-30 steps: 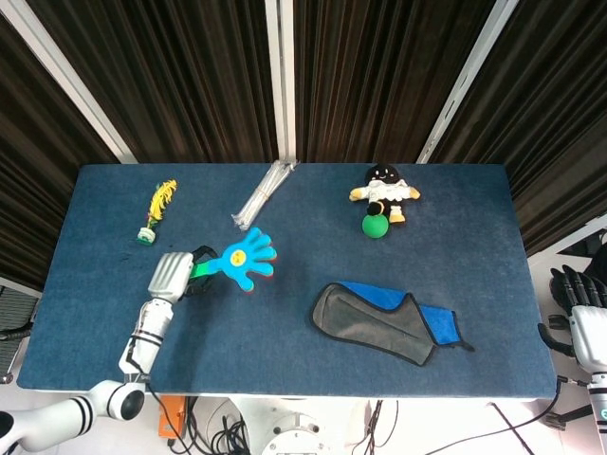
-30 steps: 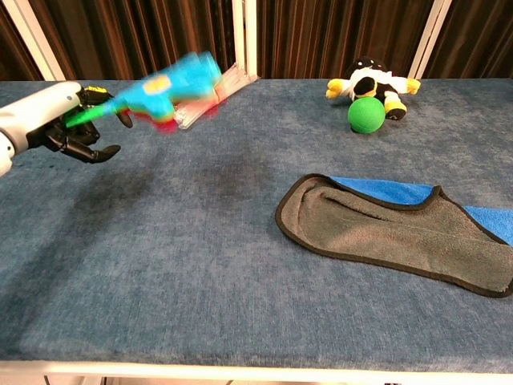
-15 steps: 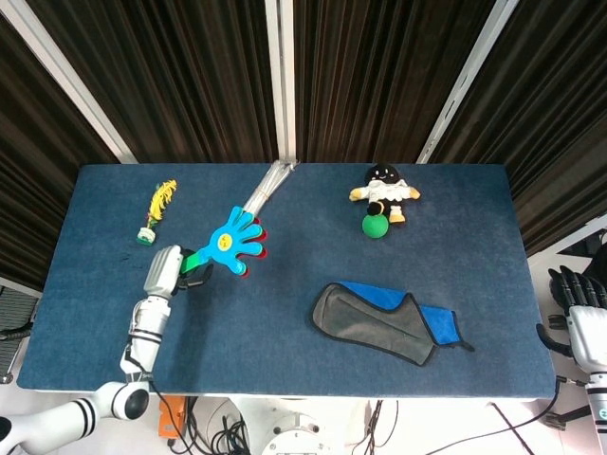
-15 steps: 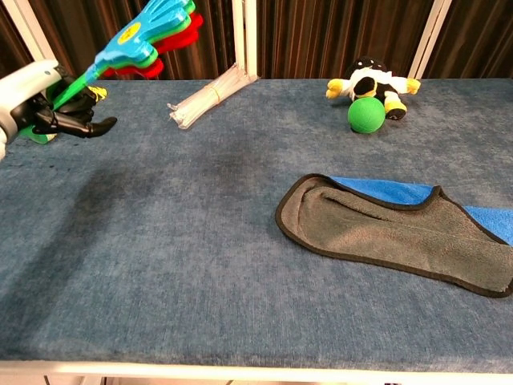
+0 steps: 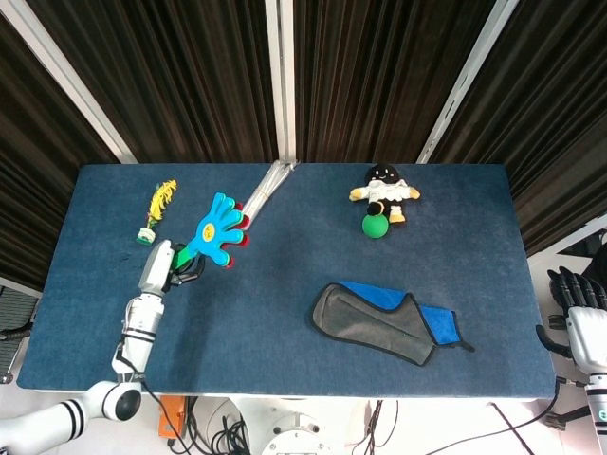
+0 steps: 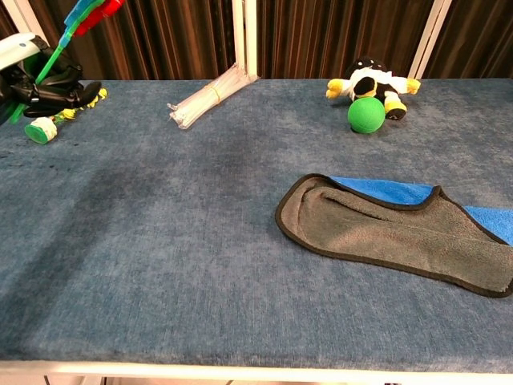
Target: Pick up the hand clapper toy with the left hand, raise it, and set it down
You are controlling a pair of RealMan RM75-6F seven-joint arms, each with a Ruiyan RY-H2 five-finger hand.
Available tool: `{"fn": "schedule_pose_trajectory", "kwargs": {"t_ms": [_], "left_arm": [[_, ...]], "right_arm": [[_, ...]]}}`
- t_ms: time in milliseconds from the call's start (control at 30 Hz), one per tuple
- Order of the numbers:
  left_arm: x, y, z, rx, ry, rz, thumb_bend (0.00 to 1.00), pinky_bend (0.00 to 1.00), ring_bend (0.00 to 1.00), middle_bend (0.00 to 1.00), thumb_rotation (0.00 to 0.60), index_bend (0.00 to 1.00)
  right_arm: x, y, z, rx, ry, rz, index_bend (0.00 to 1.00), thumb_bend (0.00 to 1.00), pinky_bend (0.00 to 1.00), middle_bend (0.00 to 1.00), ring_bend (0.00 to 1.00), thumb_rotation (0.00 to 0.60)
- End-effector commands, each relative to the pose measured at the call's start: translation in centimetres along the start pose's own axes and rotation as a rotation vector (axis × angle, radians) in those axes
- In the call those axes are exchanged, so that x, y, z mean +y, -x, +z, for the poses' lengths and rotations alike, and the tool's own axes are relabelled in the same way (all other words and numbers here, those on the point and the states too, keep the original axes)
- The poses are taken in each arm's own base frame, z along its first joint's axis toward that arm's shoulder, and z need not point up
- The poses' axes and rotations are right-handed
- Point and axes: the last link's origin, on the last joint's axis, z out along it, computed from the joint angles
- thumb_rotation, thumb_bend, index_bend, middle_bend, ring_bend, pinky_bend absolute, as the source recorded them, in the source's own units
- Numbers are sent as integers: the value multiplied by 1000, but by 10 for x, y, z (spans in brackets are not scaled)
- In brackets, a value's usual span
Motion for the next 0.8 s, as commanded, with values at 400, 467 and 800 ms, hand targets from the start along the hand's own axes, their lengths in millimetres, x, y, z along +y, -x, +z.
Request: {"fn": "schedule_pose_trajectory", "kwargs": {"t_ms": [400,467,800], "left_arm": [[11,-37,3,29,-12,-781,642,1000,1000,1000,600,1000],[14,-41,2,27,-2,-874,649,1000,1000,1000,600,1000],[-9,-38,-4,-115,154,158,659,1000,1000,1000,600,1000]], "right_arm": [[-2,1,1,-5,0,0,0,242,0,0,0,600],[-2,1,1,-6,-2,-1,0,242,0,0,0,600],[-3,1,1,-6,-2,-3,0,243,0,0,0,600]]}}
